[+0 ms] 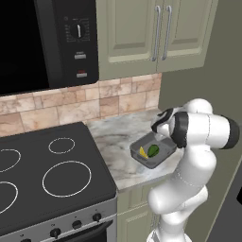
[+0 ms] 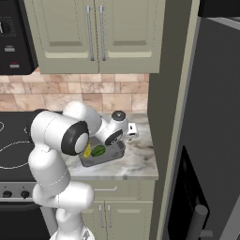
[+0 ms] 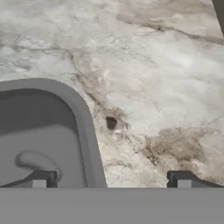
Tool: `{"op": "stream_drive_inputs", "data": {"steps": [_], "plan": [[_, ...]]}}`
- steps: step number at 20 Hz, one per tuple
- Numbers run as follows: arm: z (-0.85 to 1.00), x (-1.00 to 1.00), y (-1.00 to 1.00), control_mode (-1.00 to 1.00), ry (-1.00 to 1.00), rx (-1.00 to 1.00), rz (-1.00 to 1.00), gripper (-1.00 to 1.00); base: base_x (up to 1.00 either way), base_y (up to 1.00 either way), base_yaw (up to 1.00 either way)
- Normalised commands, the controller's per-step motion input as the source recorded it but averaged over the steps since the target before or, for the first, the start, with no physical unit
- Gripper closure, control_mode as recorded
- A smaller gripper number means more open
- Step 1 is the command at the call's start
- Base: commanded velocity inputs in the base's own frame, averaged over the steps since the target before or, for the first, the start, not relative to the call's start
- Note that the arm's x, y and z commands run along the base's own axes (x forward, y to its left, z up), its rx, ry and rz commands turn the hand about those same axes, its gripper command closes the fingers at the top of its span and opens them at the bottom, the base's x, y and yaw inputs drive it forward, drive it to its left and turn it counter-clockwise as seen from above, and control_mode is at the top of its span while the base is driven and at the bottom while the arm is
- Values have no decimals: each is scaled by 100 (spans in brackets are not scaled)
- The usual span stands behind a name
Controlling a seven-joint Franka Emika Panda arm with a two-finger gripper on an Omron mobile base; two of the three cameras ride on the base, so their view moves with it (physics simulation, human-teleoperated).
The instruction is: Take the avocado and lemon wedge out of the freezer and place them in the tupperware container on the counter. Then put the tupperware containing the vegetables back in the freezer.
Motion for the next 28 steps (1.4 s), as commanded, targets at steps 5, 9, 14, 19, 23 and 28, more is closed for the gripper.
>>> {"op": "stream_drive_inputs", "data": {"steps": [5,9,14,19,23,28], "plan": [[-26,35,-5,-100,9,0,9,-100,0,0,0],[-22,33,0,-100,10,0,5,-100,0,0,0],[-11,8,0,-100,8,0,4,-100,0,0,0],[0,-15,4,-100,0,0,1,-100,0,0,0],[0,-10,2,-100,0,0,0,-100,0,0,0],[0,0,0,-100,3,0,0,-100,0,0,0]]}}
